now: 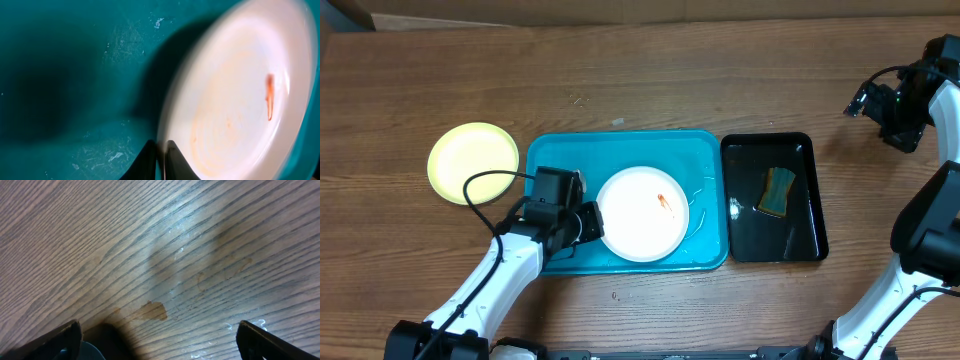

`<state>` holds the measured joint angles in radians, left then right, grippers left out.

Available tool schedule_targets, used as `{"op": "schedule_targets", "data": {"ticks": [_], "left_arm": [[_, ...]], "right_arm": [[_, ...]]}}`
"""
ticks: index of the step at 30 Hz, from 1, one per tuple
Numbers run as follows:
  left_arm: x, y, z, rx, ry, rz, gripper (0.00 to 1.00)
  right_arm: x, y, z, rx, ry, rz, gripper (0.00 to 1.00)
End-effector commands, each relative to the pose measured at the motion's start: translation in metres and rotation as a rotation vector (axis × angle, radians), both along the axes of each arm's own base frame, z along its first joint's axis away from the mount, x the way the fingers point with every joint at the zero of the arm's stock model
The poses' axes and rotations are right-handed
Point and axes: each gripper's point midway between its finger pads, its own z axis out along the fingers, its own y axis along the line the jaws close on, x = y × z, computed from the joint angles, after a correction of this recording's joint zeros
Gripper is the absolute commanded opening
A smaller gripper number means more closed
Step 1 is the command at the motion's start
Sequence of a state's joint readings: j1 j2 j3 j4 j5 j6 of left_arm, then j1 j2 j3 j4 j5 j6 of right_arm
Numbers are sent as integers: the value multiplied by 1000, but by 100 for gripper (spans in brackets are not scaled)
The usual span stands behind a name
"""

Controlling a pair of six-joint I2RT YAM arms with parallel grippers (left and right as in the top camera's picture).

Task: Clean dirty plates on tray and stack at the side
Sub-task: 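Slide the white plate rightward onto the teal tray center with the left gripper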

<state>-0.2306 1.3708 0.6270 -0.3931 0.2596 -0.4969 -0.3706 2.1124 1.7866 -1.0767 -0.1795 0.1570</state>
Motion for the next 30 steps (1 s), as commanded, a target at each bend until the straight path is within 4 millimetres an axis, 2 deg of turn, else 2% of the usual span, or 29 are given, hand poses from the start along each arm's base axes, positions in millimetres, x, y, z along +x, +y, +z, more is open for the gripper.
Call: {"op": "schedule_targets", "data": {"ticks": [1,7,13,18,25,30], "left_arm": [[14,1,11,33,-36,32,8],[27,3,30,76,-18,47,7],[28,3,39,142,108,-32,27],[20,-7,25,149,211,-76,24],[5,-22,0,197,289,-146,27],[1,-17,-16,276,320,-158,25]], "right_arm": [[7,-1,18,-12,-46,1,100],[7,-1,18,-12,-46,1,100],[7,-1,18,-12,-46,1,100],[7,-1,18,-12,-46,1,100],[7,-1,18,-12,-46,1,100],[7,-1,18,-12,-46,1,100]]}}
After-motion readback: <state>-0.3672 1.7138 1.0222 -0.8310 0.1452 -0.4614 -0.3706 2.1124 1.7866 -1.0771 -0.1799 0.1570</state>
